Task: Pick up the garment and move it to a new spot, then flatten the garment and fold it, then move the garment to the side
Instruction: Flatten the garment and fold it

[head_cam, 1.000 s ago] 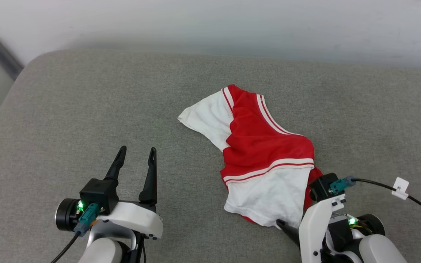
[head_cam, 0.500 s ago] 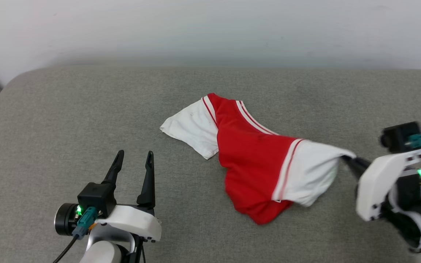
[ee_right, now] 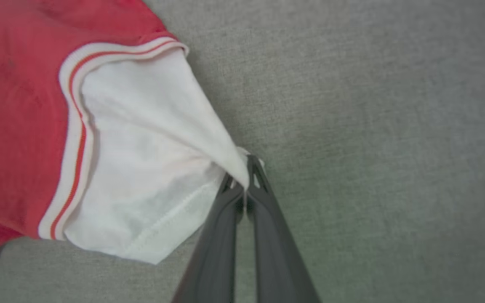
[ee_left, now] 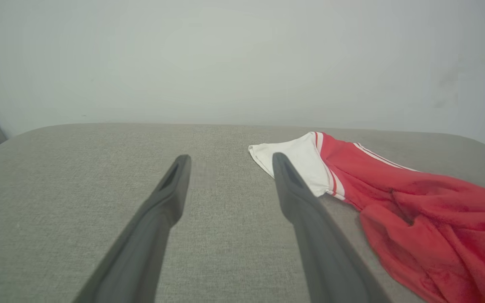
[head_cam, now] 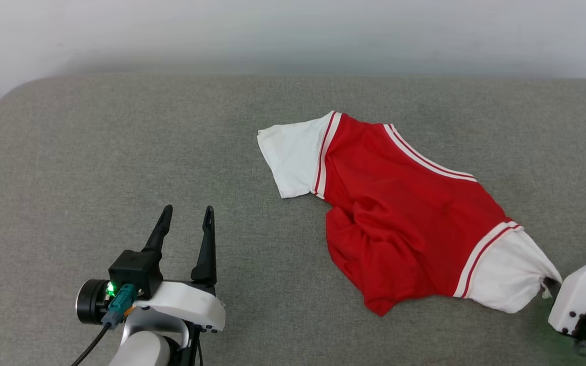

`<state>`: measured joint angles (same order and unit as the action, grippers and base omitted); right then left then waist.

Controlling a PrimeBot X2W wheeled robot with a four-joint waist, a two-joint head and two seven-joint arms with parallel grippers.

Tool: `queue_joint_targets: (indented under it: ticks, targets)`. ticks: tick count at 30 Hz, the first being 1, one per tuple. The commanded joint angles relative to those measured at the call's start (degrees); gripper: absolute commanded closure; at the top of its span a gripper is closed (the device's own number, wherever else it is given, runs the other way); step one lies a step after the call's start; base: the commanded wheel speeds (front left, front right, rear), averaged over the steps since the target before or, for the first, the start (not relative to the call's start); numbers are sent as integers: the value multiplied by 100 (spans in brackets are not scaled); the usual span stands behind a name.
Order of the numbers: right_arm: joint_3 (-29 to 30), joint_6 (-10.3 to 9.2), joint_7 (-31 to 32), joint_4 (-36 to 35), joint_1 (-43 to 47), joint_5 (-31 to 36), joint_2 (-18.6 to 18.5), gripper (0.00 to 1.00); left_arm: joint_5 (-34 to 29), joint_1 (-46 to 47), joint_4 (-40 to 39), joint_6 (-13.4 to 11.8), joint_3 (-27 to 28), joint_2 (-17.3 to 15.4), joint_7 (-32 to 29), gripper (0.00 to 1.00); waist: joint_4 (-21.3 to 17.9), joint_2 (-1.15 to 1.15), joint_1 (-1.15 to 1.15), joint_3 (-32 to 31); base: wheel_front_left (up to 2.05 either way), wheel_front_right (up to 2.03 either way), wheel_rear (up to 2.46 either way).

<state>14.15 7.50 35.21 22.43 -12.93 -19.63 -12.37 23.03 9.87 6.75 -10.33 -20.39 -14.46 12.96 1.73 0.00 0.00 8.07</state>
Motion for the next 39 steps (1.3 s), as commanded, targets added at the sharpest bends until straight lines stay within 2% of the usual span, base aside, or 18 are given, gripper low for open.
queue_joint_targets:
  ticks: [1, 2, 6, 10, 14, 20, 26, 33, 39]
  targets:
    - [-9, -2, -109, 95, -37, -28, 50, 51, 17, 84, -7, -18, -4, -13, 11, 0, 20, 0, 0, 49, 0, 0, 0]
    - [-38, -2, -283, 223, -94, -18, 35, 0, 18, 92, -7, -19, -7, -18, 16, 0, 24, 0, 0, 67, 0, 0, 0]
    - [-143, -2, -994, 484, -204, -36, -53, 0, 33, 65, 9, -32, 19, -55, 35, 0, 0, 0, 0, 62, 0, 0, 0]
    - [-283, -2, -1793, 358, -129, 6, -173, 0, 56, -39, 47, -61, 38, -74, 31, 0, -70, 0, 0, -93, 0, 0, 0]
    - [-395, -2, -2597, 7, 16, 179, -261, 0, 90, -152, 56, -85, 61, -107, 25, 0, -156, 0, 0, -292, 0, 0, 0]
    - [-633, -2, -3421, -727, 307, 462, -29, 0, 132, -328, -25, -136, 81, -173, -10, 0, -266, 0, 0, -589, 0, 0, 0]
    - [-842, -2, -3652, -1603, 758, 772, 399, 0, 171, -508, -125, -212, 109, -268, -116, 0, -334, 0, 0, -788, 0, 0, 0]
    - [-1070, -2, -3553, -2547, 1284, 910, 747, 0, 193, -580, -280, -320, 177, -384, -255, 0, -457, 0, 0, -773, 0, 0, 0]
    - [-1114, -2, -3401, -3043, 1376, 884, 881, 0, 236, 107, -526, -194, 212, -495, -586, 0, -560, 0, 0, -386, 0, 0, 0]
